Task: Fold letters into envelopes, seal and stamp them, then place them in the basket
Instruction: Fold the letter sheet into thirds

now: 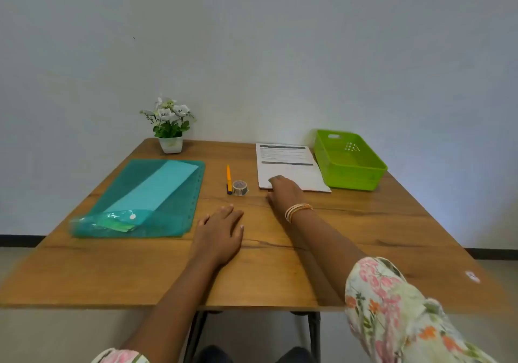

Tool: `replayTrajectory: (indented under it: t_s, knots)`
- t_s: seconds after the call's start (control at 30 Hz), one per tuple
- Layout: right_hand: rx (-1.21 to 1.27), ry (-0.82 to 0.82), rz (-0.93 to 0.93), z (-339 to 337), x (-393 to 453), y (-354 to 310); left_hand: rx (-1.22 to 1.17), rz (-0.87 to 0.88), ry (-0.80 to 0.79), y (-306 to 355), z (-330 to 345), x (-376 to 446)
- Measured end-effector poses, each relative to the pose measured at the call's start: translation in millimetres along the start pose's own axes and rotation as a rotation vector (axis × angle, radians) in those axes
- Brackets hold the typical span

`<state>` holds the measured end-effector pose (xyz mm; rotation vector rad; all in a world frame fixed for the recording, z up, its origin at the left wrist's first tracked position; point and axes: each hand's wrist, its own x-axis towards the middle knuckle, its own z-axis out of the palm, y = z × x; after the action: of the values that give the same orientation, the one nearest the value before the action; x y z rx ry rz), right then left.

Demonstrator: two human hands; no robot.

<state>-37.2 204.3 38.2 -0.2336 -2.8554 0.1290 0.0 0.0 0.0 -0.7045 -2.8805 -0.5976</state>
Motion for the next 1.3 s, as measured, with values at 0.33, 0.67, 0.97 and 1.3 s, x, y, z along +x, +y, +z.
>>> replayTrajectory:
  t_s: [0.33,0.67,0.97,1.3]
  knots:
    - [-0.115,-0.034,-0.053,11.0,39.0,5.5,0.04,0.003,0.066,-5.8,9.2,11.0]
    - [0.513,0.096,0.288,15.3,37.9,13.0,0.045,-0.008,0.049,-9.9,10.9,9.1]
    - [0.94,0.495,0.271,-15.0,-46.5,34.1,0.008,-0.005,0.064,-7.2,7.8,19.2]
    - [1.294,0.256,0.261,-38.2,-176.9,79.0,-0.748,-0.261,0.292,-11.5,-11.1,7.1]
